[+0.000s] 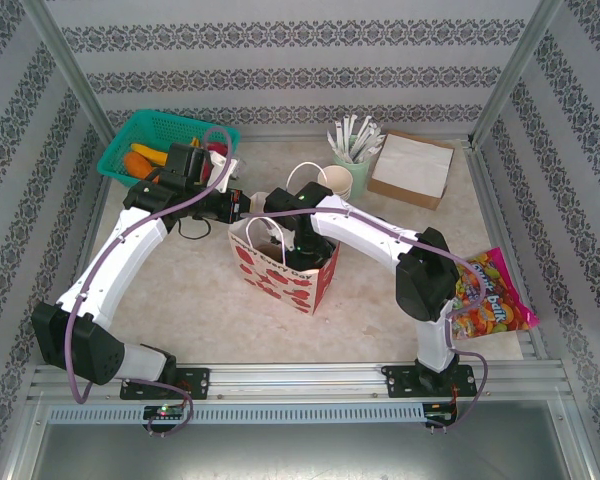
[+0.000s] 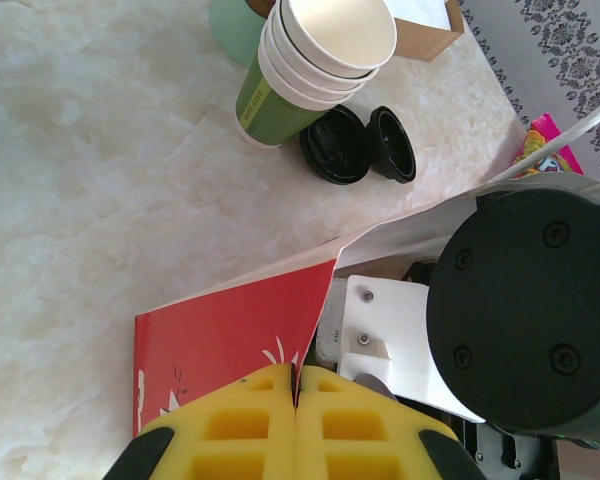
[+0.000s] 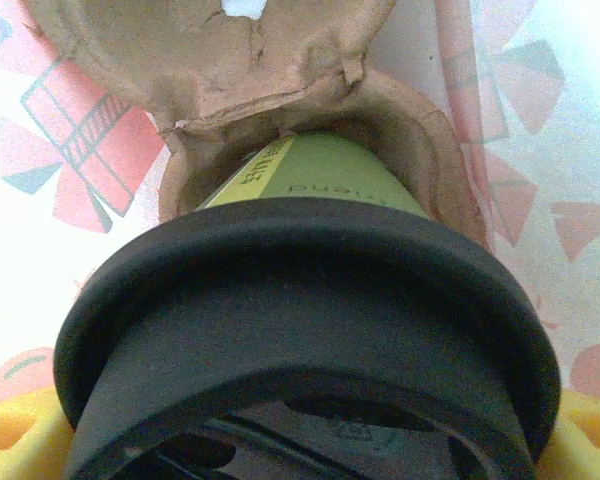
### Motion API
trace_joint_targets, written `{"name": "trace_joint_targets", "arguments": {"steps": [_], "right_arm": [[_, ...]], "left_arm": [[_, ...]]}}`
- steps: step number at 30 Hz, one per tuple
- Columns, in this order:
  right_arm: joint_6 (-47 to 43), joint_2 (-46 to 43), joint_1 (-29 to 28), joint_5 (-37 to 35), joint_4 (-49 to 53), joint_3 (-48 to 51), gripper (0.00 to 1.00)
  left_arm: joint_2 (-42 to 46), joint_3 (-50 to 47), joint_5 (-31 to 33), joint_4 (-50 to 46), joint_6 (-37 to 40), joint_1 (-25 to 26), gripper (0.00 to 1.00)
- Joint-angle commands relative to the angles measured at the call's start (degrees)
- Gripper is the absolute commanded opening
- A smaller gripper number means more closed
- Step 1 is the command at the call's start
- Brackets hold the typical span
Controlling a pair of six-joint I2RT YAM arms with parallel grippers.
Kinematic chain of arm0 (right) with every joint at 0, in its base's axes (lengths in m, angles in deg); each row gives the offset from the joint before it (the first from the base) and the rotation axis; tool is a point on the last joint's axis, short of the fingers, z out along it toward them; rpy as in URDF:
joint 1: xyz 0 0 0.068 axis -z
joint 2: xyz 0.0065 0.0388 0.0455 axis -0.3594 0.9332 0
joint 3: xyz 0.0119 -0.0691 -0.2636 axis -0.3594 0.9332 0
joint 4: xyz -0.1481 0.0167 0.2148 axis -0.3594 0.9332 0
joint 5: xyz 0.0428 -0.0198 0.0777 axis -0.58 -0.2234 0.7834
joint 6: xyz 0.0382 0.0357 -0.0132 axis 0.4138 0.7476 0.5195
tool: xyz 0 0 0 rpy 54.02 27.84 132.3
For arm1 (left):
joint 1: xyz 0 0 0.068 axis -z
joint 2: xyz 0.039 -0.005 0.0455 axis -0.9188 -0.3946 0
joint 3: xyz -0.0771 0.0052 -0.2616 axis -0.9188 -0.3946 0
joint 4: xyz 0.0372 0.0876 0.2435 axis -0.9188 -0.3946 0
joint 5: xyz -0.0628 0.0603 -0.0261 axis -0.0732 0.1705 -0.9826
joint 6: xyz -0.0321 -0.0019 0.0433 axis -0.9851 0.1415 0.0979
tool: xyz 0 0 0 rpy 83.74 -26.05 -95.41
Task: Pack the takeout coffee
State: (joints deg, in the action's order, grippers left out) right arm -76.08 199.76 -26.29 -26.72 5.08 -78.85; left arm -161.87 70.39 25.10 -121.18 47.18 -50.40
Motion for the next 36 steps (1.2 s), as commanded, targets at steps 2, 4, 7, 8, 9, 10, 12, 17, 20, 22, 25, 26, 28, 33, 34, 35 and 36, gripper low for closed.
{"name": "trace_joint_targets", "arguments": {"steps": [2, 4, 7, 8, 9, 10, 12, 17, 20, 22, 25, 26, 28, 33, 34, 35, 36], "right_arm": [[0.5, -0.9, 0.8, 0.7, -1.1, 0.5, 0.63], [0.3, -0.6, 0.7, 1.4, -1.3, 0.4, 0.63], [0.0, -0.2, 0.9, 2.3, -1.2, 0.4, 0.63], [-0.2, -0.1, 0.9, 2.5, -1.1, 0.4, 0.63], [-0.3, 0.1, 0.9, 2.7, -1.1, 0.4, 0.63], [-0.3, 0.1, 0.9, 3.0, -1.1, 0.5, 0.63], [-0.4, 0.3, 1.0, 3.8, -1.1, 0.5, 0.63], [-0.7, 0.8, 1.1, 5.2, -1.3, 0.5, 0.63], [-0.9, 1.2, 1.3, 5.5, -1.4, 0.5, 0.63], [-0.9, 1.3, 1.4, 5.5, -1.5, 0.5, 0.63], [-0.9, 1.4, 1.6, 5.8, -1.8, 0.6, 0.63], [-0.8, 1.5, 1.6, 5.7, -2.0, 0.7, 0.63], [-0.5, 1.6, 1.7, 4.9, -2.5, 0.9, 0.63], [-0.4, 2.5, 2.1, 2.5, -3.7, 1.6, 0.62], [-0.5, 2.9, 2.1, 2.1, -3.7, 1.6, 0.62], [-0.5, 3.3, 2.1, 1.8, -3.7, 1.7, 0.62], [-0.5, 3.5, 2.0, 1.7, -3.8, 1.6, 0.62]], "left_arm": [[0.2, 1.9, -1.2, -0.9, 1.4, -0.7, 0.00], [0.2, 2.0, -1.2, -0.8, 1.4, -0.7, 0.00], [0.2, 1.9, -1.0, -0.9, 1.3, -0.7, 0.00], [0.1, 1.9, -1.0, -0.8, 1.3, -0.7, 0.00], [0.2, 1.9, -1.0, -0.8, 1.3, -0.8, 0.00], [0.1, 1.8, -1.0, -0.7, 1.4, -0.7, 0.00], [0.1, 1.7, -1.0, -0.7, 1.3, -0.8, 0.00], [0.2, 1.6, -1.0, -0.7, 1.2, -0.8, 0.00], [0.2, 1.6, -1.0, -0.9, 1.3, -0.8, 0.00], [0.2, 1.6, -0.9, -0.8, 1.2, -0.7, 0.00], [0.2, 1.7, -0.9, -0.9, 1.2, -0.8, 0.00], [0.2, 1.7, -0.9, -0.9, 1.1, -0.7, 0.00], [0.2, 1.7, -0.9, -0.7, 1.1, -0.8, 0.00], [0.1, 1.7, -0.9, -0.7, 0.9, -0.8, 0.00], [0.0, 1.8, -0.9, -0.7, 0.9, -0.8, 0.00], [0.0, 1.9, -0.9, -0.6, 0.9, -0.8, 0.00], [0.1, 1.9, -0.9, -0.7, 0.9, -0.7, 0.00]]}}
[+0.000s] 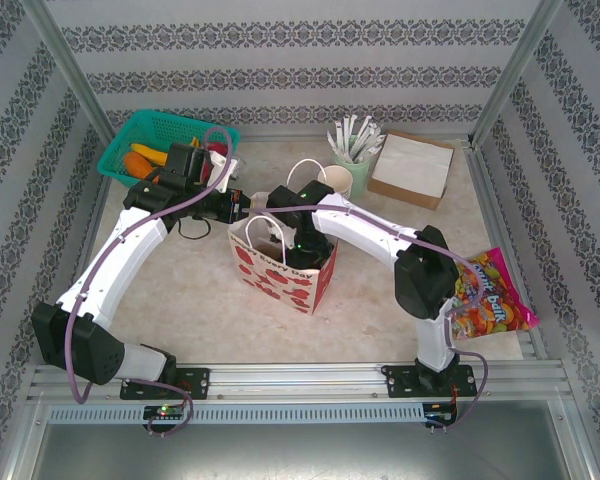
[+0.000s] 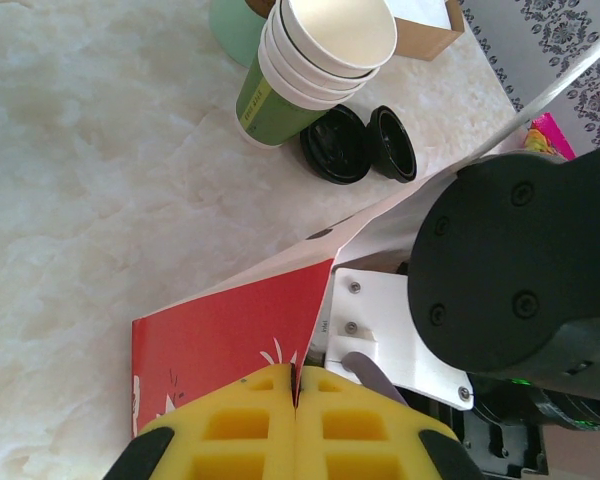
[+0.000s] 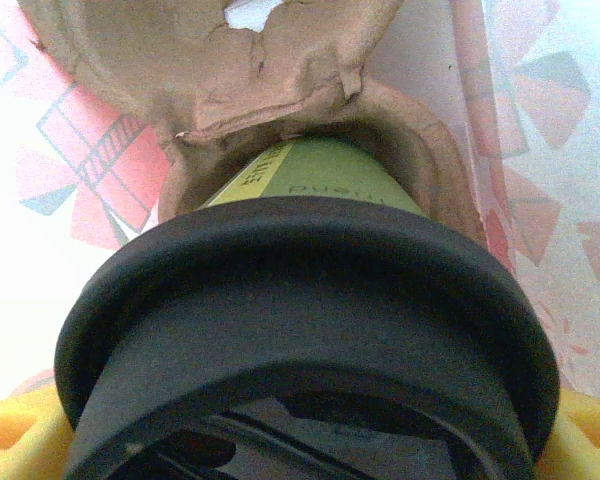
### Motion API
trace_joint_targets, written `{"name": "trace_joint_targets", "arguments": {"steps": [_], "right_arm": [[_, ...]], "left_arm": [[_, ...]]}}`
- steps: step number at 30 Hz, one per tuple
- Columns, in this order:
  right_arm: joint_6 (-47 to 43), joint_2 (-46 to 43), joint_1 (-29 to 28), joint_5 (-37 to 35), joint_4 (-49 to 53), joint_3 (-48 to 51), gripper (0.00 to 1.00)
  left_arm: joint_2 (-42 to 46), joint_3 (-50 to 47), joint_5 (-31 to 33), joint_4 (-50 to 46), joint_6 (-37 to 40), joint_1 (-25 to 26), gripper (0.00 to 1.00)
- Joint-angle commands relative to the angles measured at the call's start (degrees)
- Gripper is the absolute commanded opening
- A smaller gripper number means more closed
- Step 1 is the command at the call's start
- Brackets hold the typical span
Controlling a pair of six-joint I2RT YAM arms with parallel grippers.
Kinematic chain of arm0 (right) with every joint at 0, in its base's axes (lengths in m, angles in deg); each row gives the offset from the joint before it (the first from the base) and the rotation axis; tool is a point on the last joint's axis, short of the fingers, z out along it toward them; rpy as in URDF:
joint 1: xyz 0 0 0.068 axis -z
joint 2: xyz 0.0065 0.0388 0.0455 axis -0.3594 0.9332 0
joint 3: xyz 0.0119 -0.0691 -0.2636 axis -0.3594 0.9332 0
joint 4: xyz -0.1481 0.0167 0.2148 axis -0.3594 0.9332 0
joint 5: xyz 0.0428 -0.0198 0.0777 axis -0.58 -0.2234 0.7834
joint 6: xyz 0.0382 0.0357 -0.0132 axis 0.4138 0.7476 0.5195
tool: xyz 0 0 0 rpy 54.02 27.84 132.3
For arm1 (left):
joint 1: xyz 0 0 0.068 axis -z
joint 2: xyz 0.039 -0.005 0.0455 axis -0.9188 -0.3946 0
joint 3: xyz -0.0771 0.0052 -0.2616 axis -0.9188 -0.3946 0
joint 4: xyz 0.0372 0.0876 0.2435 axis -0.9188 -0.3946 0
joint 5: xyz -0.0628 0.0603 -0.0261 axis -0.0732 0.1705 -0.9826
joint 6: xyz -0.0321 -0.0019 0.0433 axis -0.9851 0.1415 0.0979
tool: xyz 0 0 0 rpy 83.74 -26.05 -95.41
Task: Pack the takeout coffee
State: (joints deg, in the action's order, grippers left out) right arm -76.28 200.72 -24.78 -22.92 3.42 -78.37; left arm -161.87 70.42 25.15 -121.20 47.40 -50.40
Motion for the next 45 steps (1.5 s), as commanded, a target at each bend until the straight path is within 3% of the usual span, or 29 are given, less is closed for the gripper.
{"name": "trace_joint_targets", "arguments": {"steps": [1, 45], "right_arm": [[-0.3, 2.7, 0.6, -2.3, -2.3, 1.2, 0.62], [2.3, 11.1, -0.1, -6.1, -4.5, 5.2, 0.59]], "left_arm": [[0.0, 1.9, -0.9, -0.8, 0.7, -0.8, 0.00], [0.2, 2.2, -0.8, -1.6, 0.9, -0.7, 0.00]]}}
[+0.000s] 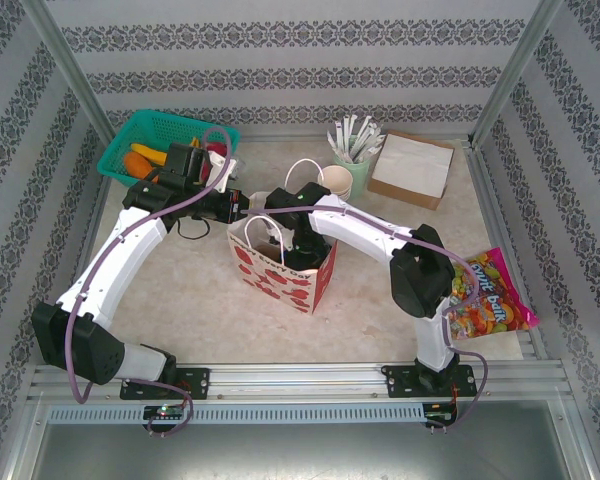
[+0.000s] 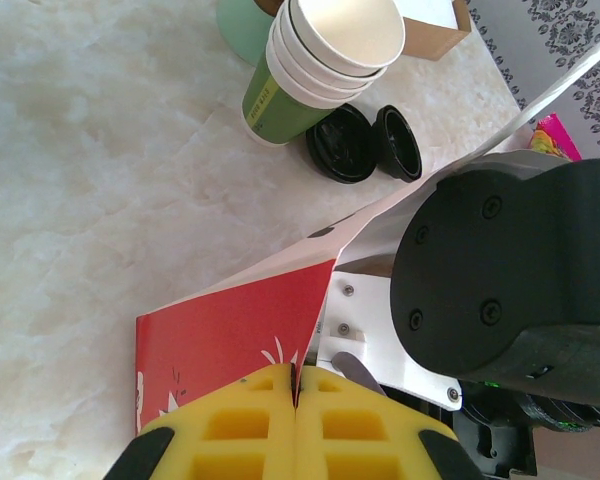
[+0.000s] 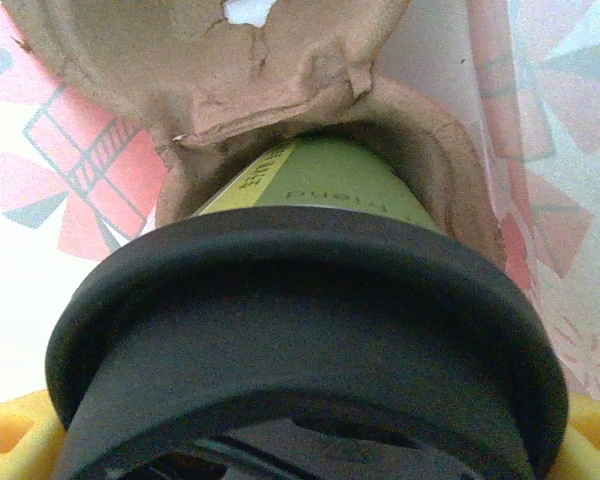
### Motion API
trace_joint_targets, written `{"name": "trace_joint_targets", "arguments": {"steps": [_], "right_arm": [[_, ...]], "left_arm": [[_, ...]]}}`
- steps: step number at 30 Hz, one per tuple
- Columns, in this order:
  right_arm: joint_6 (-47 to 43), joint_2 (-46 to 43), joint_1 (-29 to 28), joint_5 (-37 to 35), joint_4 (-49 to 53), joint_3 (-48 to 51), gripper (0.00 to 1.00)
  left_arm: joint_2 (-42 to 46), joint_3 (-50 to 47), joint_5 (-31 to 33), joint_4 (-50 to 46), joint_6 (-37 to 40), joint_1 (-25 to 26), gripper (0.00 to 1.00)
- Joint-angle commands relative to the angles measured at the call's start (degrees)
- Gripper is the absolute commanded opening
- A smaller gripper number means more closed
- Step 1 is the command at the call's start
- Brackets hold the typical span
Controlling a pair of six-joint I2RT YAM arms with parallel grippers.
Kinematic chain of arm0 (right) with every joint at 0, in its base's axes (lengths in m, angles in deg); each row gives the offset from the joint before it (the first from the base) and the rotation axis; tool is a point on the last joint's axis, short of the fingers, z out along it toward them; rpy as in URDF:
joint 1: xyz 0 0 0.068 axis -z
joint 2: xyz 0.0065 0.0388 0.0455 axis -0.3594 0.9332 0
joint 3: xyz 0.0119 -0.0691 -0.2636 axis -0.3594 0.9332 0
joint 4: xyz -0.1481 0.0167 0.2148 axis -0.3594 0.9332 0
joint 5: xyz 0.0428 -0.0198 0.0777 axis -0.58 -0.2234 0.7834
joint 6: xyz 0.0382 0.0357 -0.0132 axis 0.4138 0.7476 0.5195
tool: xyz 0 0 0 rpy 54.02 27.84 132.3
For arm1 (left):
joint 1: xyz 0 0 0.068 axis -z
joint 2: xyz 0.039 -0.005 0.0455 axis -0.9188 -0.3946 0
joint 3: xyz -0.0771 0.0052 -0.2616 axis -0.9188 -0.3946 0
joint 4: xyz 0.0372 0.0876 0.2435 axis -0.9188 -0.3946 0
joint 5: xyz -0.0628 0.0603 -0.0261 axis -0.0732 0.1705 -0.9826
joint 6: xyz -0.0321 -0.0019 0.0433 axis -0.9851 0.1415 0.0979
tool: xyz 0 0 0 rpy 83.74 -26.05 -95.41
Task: Pack the takeout coffee
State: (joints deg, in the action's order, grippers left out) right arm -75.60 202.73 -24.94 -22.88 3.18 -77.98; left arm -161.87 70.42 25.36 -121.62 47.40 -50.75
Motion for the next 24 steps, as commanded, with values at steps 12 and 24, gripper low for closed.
{"name": "trace_joint_targets", "arguments": {"steps": [12, 24], "right_arm": [[2.3, 10.5, -0.1, -7.2, -4.2, 4.5, 0.60], [2.6, 9.6, -0.2, -6.6, -3.6, 3.6, 0.61]], "left_arm": [[0.1, 2.3, -1.1, -1.1, 0.8, -0.4, 0.00], [0.1, 2.0, -1.1, -1.0, 0.6, -0.4, 0.00]]}}
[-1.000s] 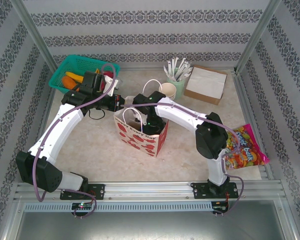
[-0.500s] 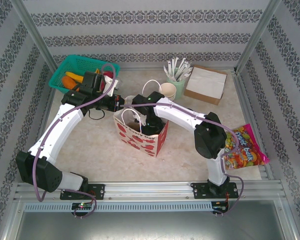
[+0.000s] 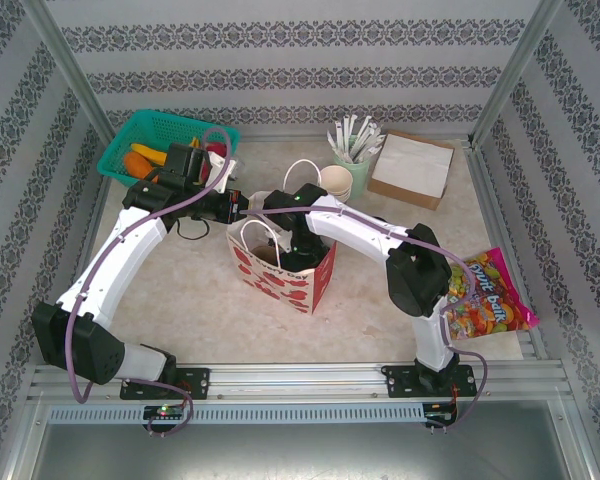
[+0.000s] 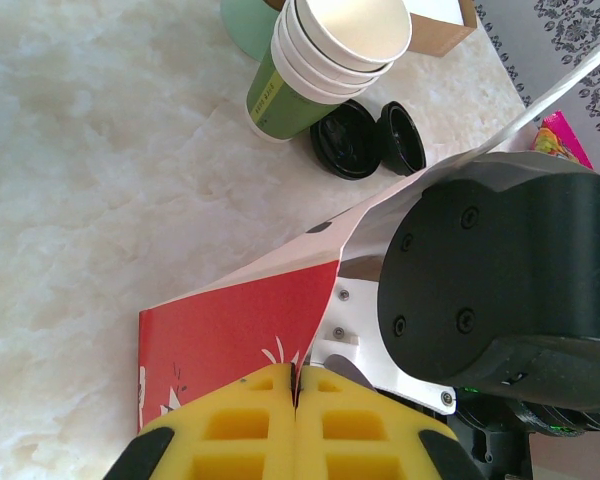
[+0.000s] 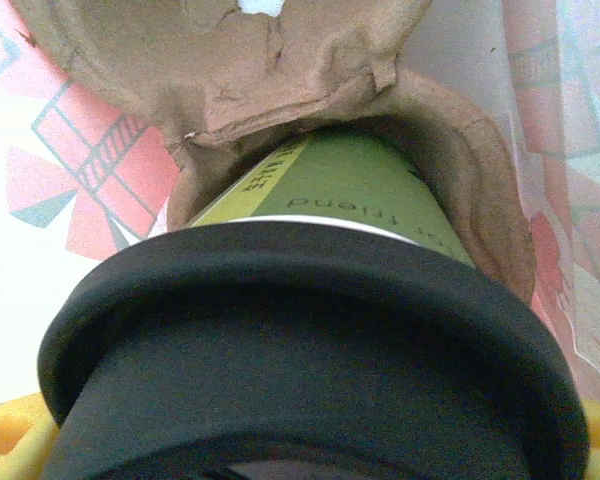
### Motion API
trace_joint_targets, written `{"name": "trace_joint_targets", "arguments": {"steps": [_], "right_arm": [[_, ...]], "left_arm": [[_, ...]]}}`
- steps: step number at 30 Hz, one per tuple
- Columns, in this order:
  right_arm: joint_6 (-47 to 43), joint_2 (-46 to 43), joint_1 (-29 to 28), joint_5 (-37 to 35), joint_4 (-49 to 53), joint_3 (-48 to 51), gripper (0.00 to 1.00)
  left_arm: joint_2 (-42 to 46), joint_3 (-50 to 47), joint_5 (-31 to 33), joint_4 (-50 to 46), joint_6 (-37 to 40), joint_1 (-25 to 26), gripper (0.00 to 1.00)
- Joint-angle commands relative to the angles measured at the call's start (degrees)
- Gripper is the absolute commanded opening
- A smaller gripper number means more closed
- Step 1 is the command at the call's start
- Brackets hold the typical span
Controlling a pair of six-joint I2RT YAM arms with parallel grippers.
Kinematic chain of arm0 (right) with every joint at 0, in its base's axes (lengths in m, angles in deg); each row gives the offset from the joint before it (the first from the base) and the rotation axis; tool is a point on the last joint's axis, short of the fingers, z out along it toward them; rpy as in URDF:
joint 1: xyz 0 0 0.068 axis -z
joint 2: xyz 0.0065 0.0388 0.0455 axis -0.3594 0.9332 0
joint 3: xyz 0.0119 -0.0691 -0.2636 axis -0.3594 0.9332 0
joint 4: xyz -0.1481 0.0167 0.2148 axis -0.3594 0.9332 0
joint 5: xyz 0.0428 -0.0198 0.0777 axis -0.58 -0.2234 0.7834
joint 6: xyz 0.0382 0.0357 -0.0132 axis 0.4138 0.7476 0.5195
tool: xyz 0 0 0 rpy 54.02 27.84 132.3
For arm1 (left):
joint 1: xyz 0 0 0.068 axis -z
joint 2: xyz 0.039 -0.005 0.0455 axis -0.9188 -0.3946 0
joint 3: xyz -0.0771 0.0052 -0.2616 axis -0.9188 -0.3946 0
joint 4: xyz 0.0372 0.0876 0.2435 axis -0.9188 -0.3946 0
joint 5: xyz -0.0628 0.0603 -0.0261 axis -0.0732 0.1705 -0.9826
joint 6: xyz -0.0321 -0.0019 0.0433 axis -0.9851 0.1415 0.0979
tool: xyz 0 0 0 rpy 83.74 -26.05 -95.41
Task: Pack the takeout coffee
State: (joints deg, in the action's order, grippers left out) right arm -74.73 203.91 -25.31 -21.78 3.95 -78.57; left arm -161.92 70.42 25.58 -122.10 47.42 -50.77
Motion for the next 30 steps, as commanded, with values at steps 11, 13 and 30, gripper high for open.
{"name": "trace_joint_targets", "arguments": {"steps": [11, 13, 30], "right_arm": [[4.0, 5.4, 1.0, -6.4, -5.6, 3.6, 0.64], [4.4, 6.4, 1.1, -7.0, -5.7, 3.7, 0.64], [2.7, -2.3, 0.5, -3.2, -1.3, -1.0, 0.82]], "left_arm": [[0.2, 1.8, -1.2, -0.3, 0.6, -0.4, 0.00], [0.1, 1.7, -1.3, -0.3, 0.6, -0.3, 0.00], [0.0, 1.8, -0.3, -1.3, 0.9, -0.4, 0.00]]}}
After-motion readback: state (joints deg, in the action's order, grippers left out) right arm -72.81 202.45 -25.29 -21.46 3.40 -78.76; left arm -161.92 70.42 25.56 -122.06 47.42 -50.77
